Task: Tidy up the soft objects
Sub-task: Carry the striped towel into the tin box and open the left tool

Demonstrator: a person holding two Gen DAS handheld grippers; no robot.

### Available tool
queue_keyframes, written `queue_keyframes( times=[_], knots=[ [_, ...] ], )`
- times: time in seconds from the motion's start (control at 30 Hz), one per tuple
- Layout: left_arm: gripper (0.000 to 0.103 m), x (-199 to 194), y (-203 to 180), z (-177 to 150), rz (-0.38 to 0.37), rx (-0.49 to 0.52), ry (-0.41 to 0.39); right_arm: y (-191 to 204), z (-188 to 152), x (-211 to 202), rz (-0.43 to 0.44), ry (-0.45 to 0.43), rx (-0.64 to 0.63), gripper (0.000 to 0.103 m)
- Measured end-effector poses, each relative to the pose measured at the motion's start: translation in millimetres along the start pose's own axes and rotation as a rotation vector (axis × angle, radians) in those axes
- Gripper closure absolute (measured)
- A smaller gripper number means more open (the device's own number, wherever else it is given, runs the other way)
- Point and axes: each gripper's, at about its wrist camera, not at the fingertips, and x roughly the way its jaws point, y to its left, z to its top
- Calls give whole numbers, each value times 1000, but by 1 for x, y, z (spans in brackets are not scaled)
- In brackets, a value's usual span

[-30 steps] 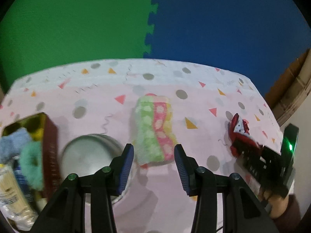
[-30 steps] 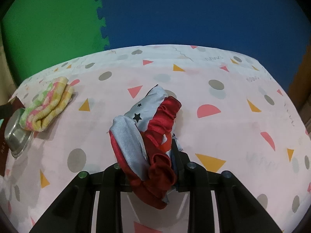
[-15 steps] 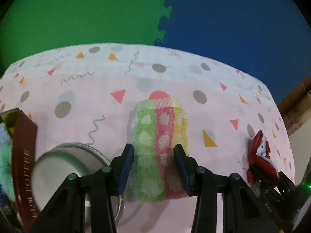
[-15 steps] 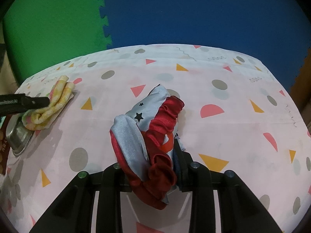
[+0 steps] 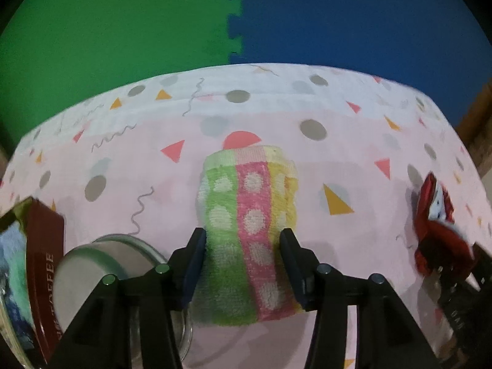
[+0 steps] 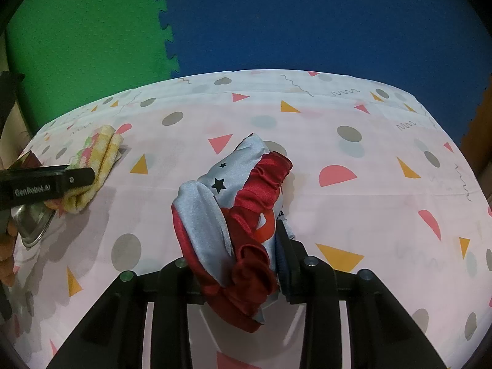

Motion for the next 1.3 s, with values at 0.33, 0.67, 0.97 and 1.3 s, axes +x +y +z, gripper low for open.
queue_keyframes(
  times=[0.33,0.67,0.97,1.3],
  knots=[
    [74,-6,-3,-2,4,-1,-8,1,-1,-1,1,0,3,70],
    [75,-34,-11,-8,-26,21,-31,0,-1,0,2,0,3,70],
    [75,-76,-22,-34,-82,62,-36,-1,-1,0,3,-1,4,70],
    [74,-135,-12,-75,-81,108,-70,1,-2,1,0,-1,0,70]
  ],
)
